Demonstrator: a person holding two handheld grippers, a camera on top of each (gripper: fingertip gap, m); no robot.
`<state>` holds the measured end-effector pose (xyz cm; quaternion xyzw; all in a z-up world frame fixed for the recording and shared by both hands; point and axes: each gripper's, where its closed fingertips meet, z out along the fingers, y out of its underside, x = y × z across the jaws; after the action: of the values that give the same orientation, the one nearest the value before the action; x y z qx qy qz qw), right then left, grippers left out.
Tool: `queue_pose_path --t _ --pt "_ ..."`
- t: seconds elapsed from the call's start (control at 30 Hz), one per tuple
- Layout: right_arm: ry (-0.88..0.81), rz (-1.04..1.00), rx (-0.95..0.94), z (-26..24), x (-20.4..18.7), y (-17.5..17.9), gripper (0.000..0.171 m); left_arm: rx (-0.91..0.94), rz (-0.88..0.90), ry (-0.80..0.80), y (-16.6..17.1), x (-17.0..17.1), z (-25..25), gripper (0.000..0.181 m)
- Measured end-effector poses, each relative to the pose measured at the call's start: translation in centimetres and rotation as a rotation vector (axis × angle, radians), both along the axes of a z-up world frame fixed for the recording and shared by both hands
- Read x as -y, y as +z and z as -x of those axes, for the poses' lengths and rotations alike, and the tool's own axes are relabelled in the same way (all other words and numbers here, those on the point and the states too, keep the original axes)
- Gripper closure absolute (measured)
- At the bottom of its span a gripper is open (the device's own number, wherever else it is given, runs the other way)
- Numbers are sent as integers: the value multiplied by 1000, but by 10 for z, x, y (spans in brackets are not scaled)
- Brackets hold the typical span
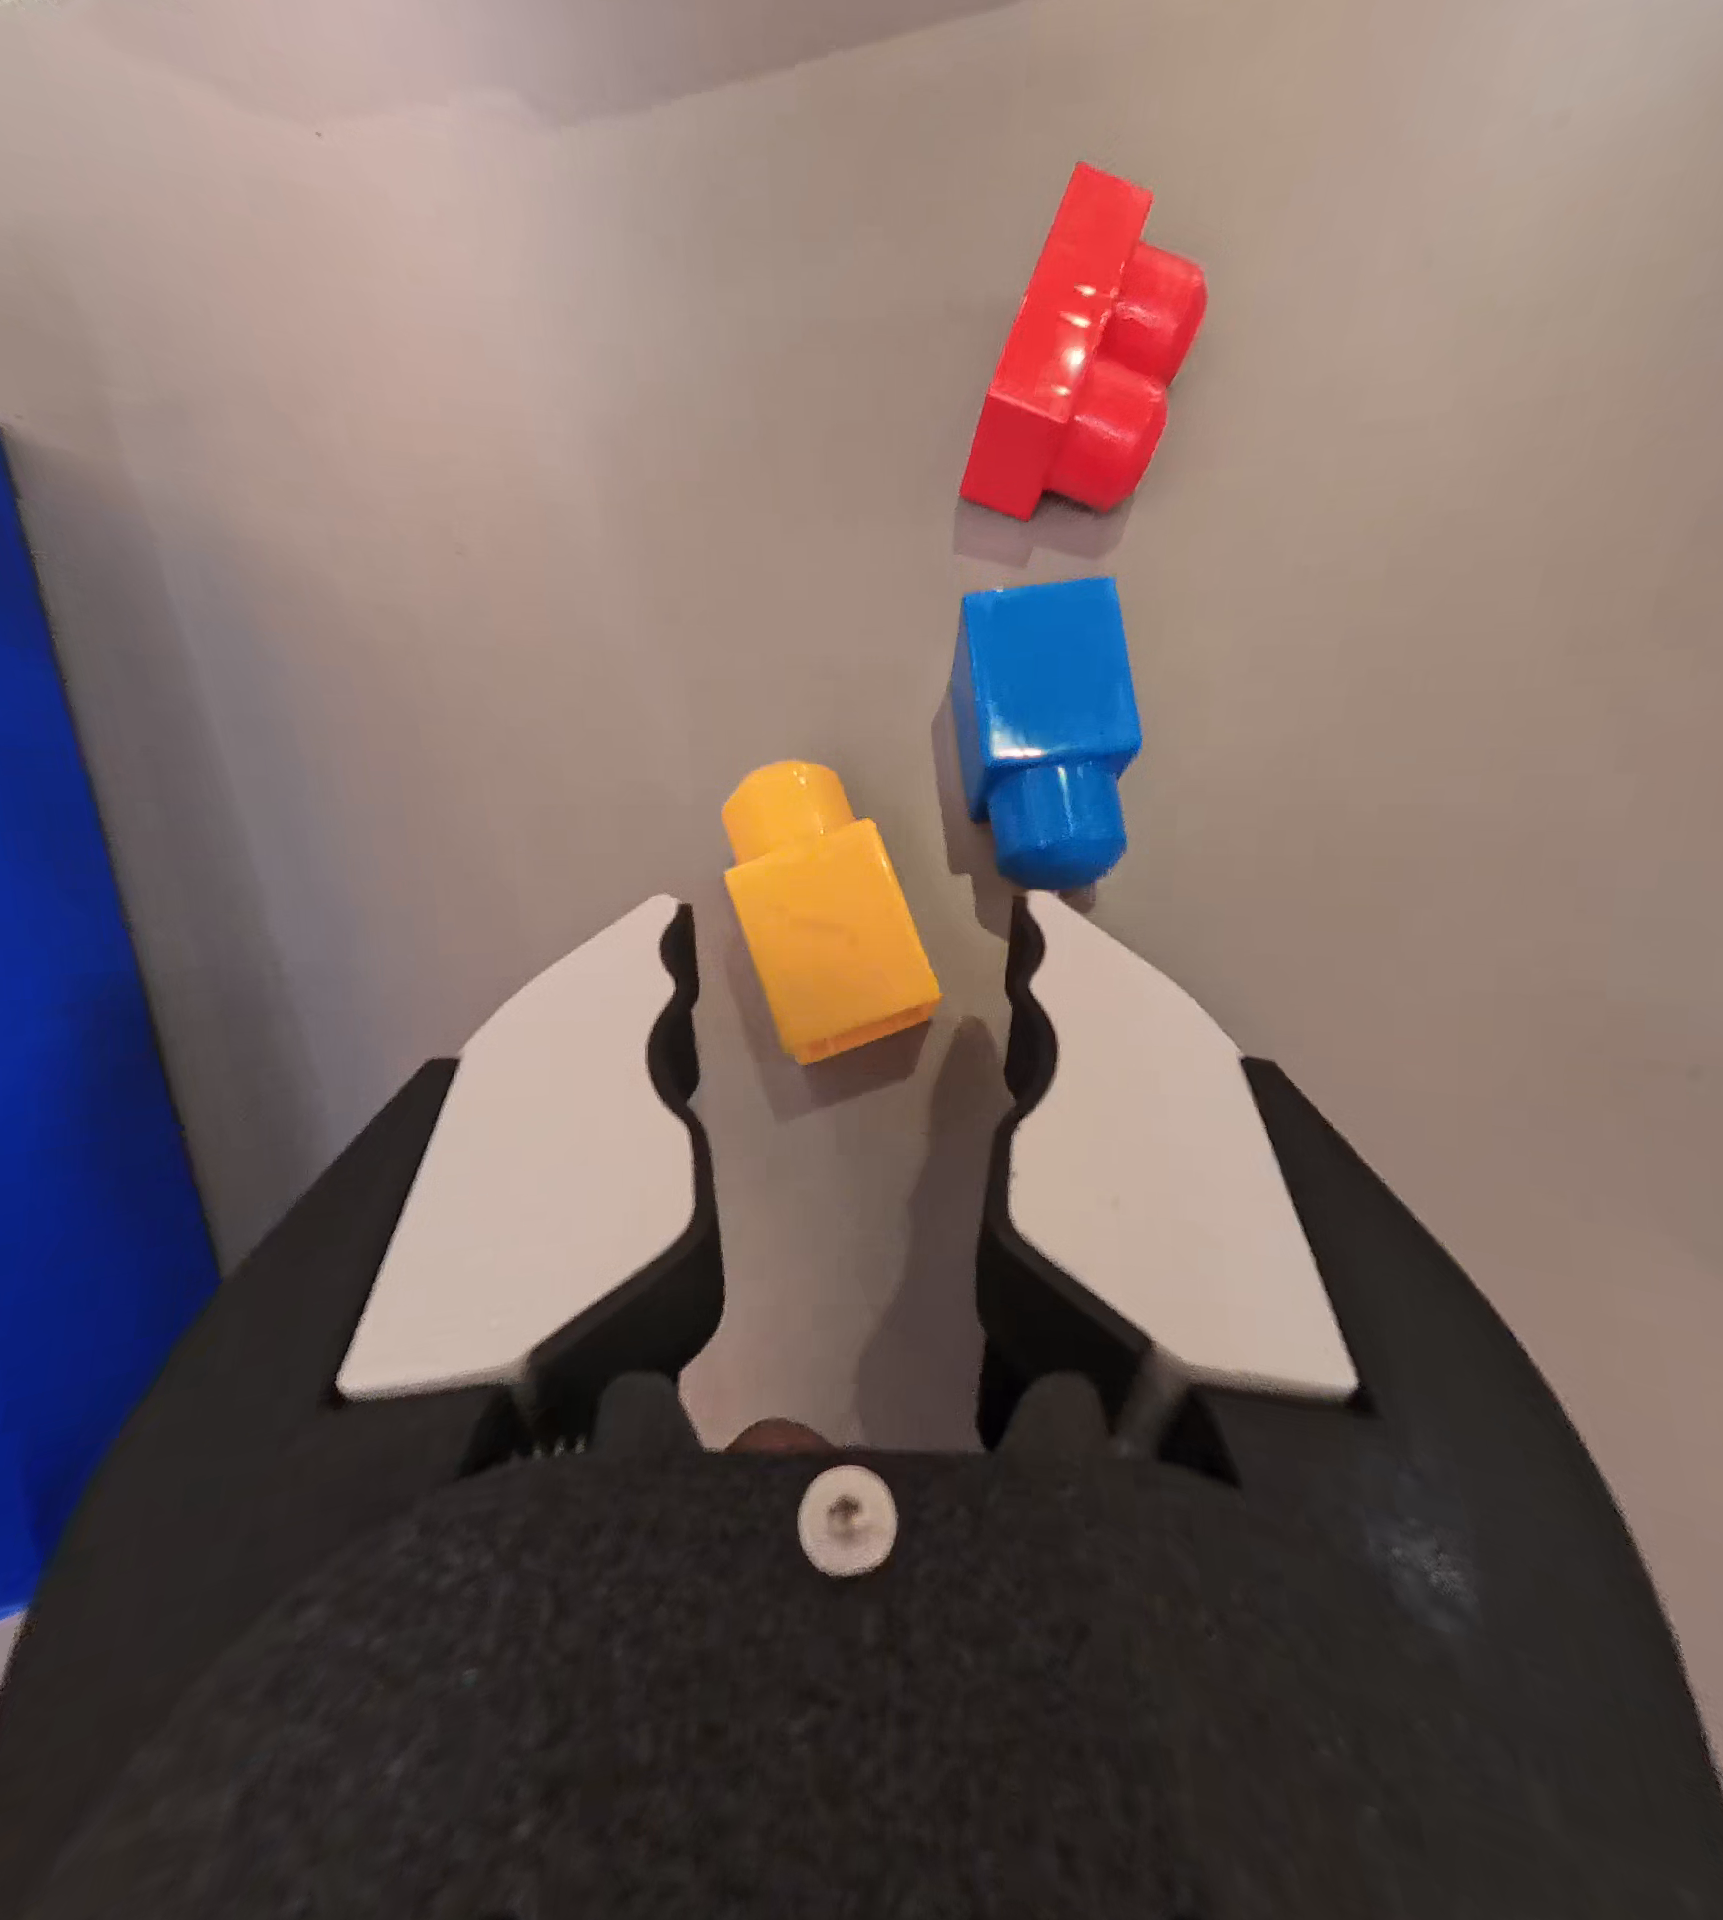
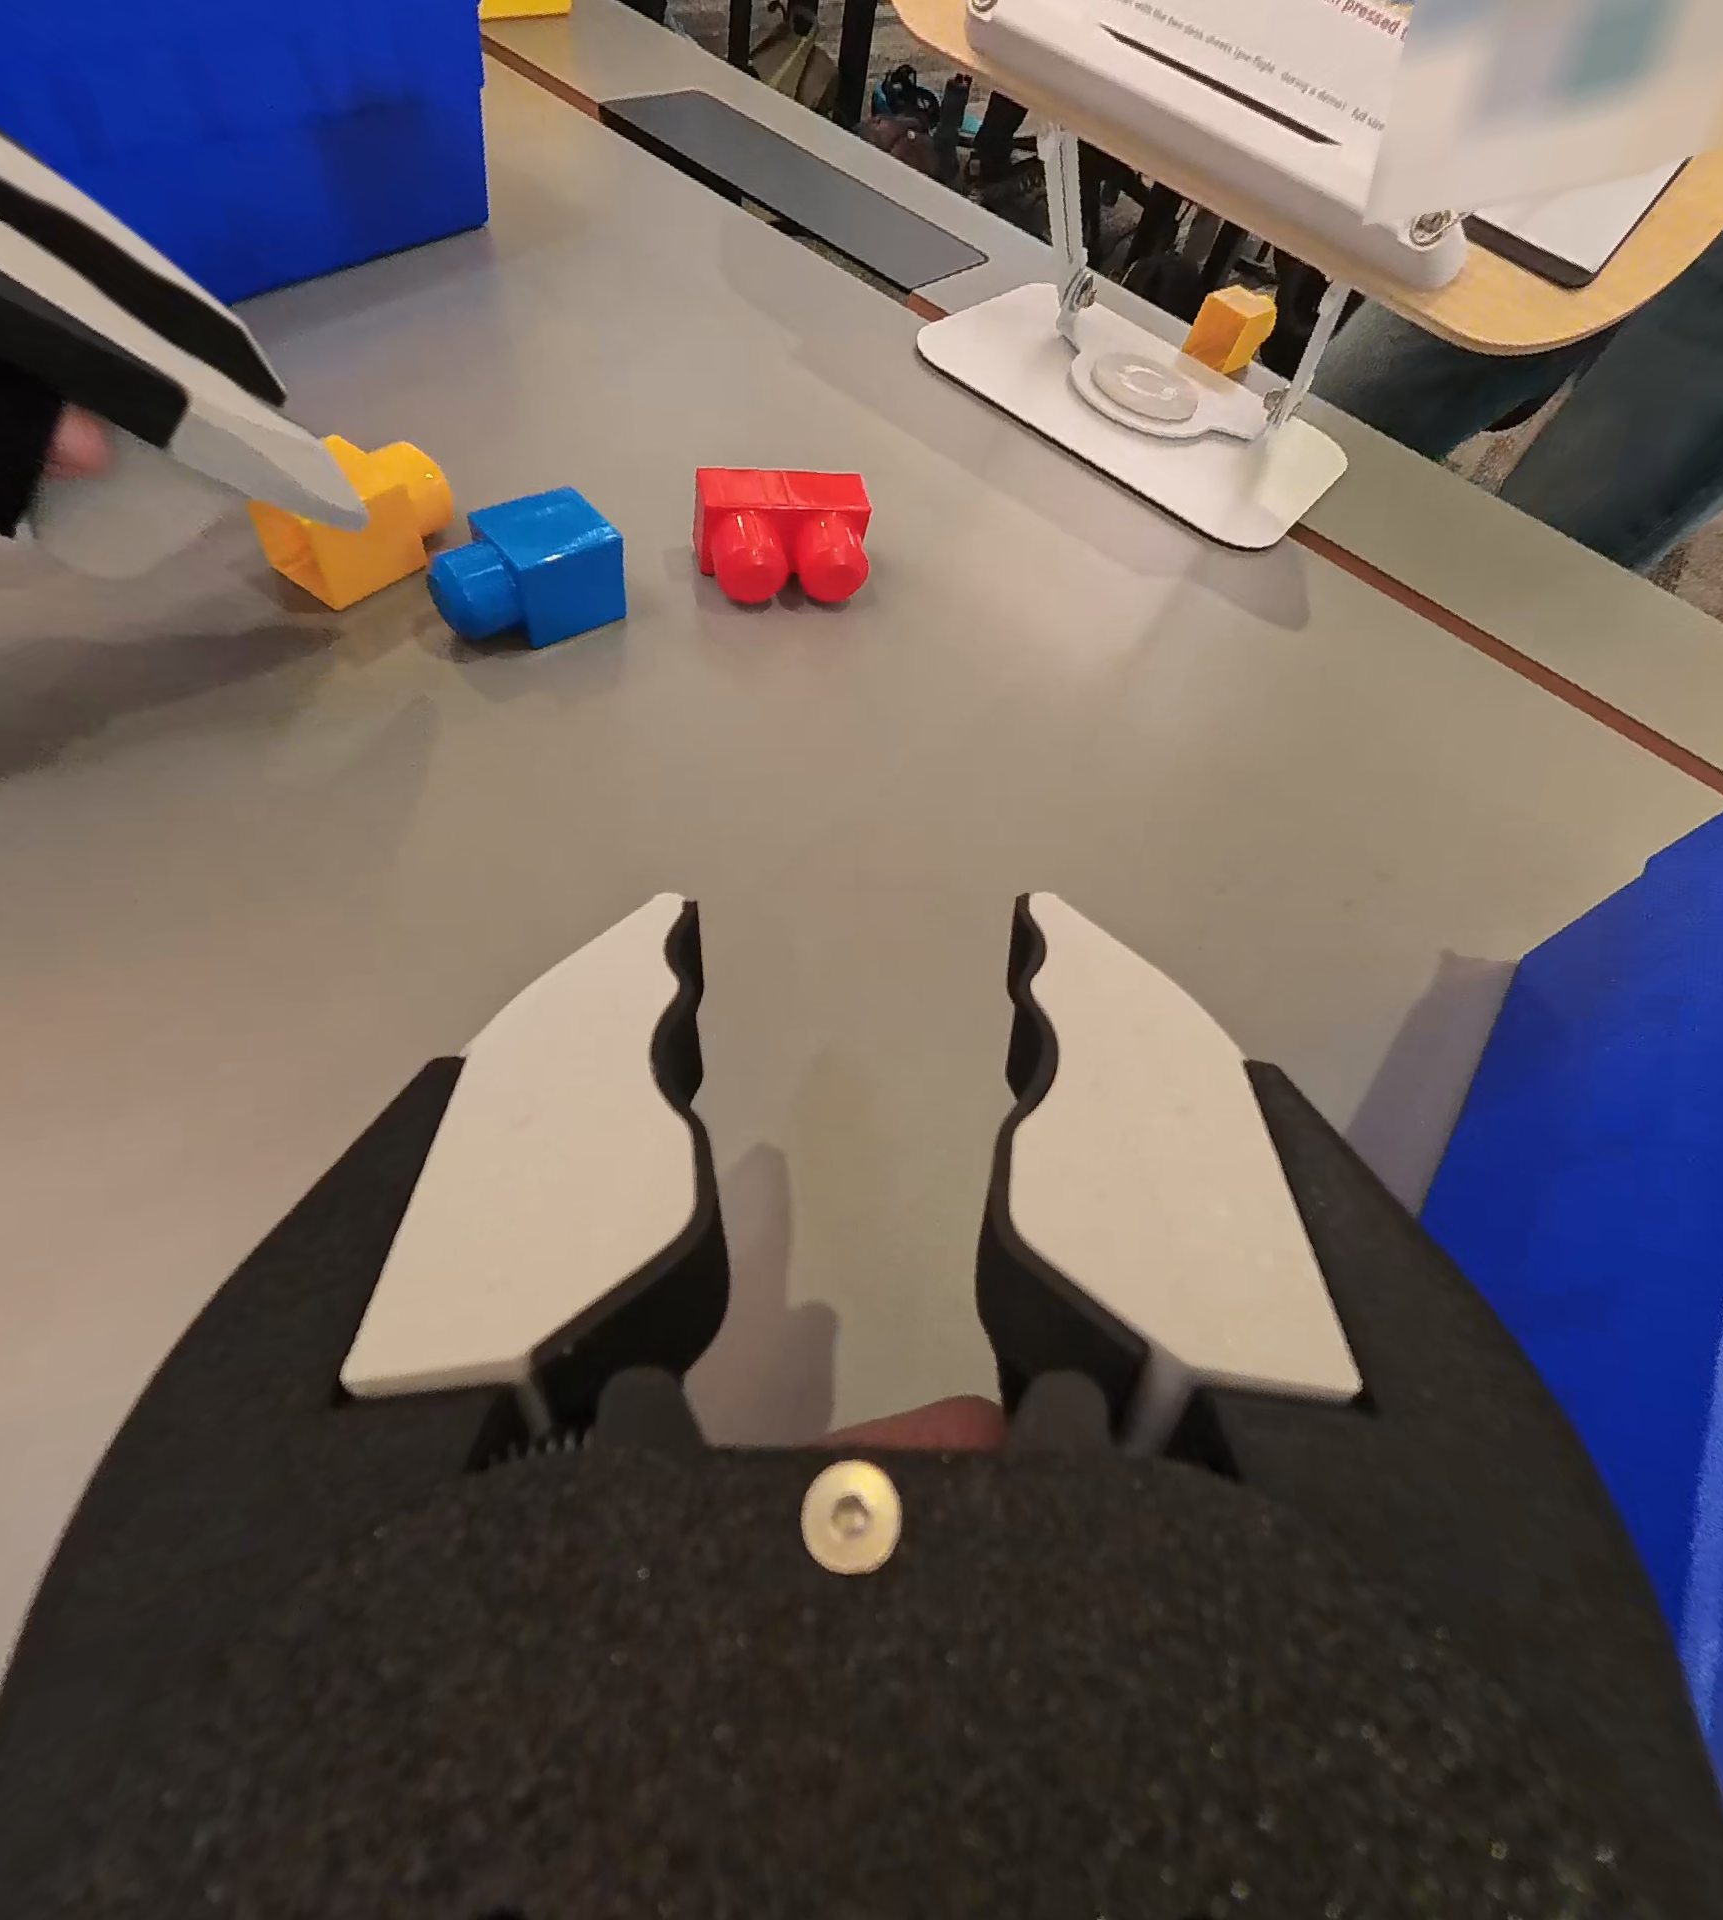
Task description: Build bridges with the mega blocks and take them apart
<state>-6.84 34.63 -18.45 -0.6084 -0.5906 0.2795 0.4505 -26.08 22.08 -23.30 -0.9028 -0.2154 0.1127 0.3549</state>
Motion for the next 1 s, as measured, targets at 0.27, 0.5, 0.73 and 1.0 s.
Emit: queue_pose_path --t 0.27,0.5,0.73,1.0 --pt "4 12 -4 -2 -1 1 114 76 329 -38 -35 -1 8 123" --pt "-1 20 -7 -3 -4 0 115 139 313 -47 -36 0 9 137" --pt "-3 19 -9 -2 -4 0 115 136 96 -89 -23 -1 5 138" --pt "44 39 -6 9 11 -5 116 -76 -176 -207 11 9 -29 139"
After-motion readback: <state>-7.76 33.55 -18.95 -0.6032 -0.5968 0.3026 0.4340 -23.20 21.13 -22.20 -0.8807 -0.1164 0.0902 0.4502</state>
